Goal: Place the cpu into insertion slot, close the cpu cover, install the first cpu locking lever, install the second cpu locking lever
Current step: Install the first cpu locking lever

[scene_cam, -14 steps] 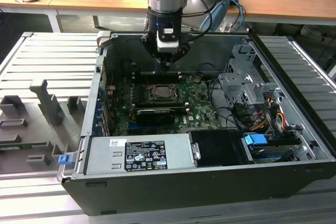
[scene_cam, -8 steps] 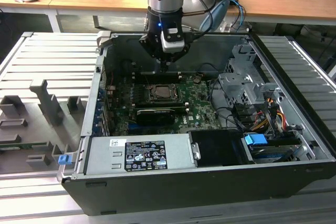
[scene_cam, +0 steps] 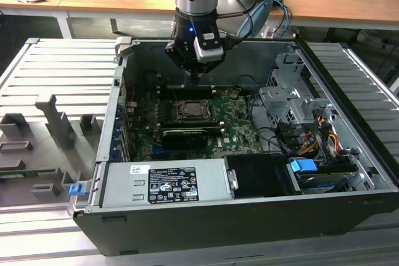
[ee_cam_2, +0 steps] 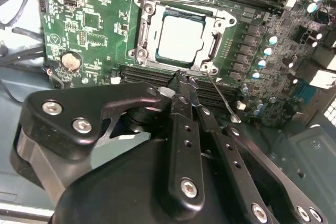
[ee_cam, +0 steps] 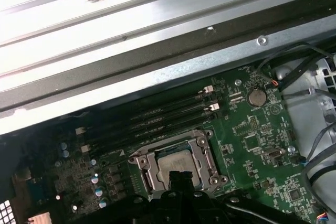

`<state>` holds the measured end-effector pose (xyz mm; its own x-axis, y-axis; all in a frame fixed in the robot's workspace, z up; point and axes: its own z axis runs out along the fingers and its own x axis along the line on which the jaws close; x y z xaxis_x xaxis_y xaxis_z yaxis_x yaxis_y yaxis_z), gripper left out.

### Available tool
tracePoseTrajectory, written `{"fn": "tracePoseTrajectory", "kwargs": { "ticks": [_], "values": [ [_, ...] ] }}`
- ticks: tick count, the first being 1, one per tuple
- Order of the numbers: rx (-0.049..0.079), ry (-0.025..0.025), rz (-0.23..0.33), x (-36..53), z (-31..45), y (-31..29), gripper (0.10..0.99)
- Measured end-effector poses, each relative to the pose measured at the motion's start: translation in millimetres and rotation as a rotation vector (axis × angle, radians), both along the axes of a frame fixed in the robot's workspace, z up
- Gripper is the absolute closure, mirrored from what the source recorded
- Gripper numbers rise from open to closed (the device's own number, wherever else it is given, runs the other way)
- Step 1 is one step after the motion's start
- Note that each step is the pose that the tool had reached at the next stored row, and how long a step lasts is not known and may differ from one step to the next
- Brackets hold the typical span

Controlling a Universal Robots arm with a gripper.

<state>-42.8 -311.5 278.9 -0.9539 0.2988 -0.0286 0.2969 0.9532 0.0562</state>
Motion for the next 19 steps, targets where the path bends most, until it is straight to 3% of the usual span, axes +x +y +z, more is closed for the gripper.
{"fn": "tracePoseTrajectory", "kwargs": {
  "ticks": [13, 19],
  "values": [
    [0.000, 0.0000, 0.080, -0.1, 0.0, -0.1, 0.980],
    [0.000, 0.0000, 0.187, -0.1, 0.0, -0.1, 0.980]
  ]
}}
